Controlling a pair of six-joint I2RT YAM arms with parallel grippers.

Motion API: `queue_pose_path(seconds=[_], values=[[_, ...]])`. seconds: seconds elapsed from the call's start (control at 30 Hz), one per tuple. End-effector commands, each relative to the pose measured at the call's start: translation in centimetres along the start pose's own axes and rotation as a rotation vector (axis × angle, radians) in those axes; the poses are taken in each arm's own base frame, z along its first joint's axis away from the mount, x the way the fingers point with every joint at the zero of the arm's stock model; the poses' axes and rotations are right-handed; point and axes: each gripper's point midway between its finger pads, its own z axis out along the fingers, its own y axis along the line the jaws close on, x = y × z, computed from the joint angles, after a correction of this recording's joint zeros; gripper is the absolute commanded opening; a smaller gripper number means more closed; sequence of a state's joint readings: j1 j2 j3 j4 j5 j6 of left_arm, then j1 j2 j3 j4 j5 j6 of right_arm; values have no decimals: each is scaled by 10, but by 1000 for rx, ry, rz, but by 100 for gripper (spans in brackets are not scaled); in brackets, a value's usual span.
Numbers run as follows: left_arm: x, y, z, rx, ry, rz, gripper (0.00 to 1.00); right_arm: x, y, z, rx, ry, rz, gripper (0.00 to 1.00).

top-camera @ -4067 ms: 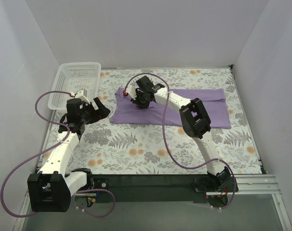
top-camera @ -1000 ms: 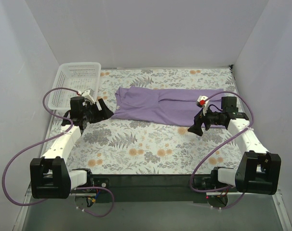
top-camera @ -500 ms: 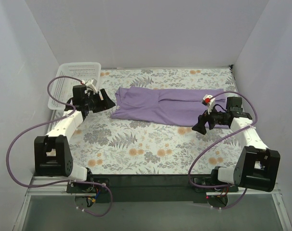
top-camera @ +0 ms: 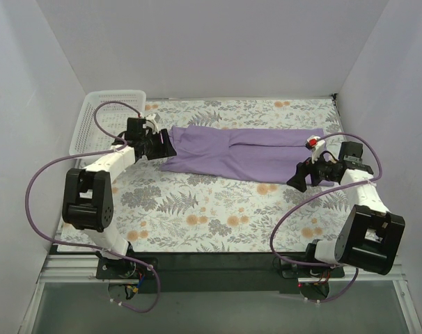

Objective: Fold and stack the t-shirts

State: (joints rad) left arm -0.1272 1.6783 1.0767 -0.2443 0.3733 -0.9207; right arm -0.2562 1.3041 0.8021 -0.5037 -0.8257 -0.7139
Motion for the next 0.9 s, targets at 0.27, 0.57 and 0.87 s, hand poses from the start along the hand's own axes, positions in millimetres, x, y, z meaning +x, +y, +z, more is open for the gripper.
queue_pose_path(seconds=[0.27,0.57,0.87], values=[[-5,20,20,-162,43,92,47,-10,-19,-10,50,-31,25,95],[4,15,27,-131,91,82,38,-10,-39,-16,122,-1,46,93],[13,11,28,-111,121,89,16,-11,-81,-28,223,33,124,88]])
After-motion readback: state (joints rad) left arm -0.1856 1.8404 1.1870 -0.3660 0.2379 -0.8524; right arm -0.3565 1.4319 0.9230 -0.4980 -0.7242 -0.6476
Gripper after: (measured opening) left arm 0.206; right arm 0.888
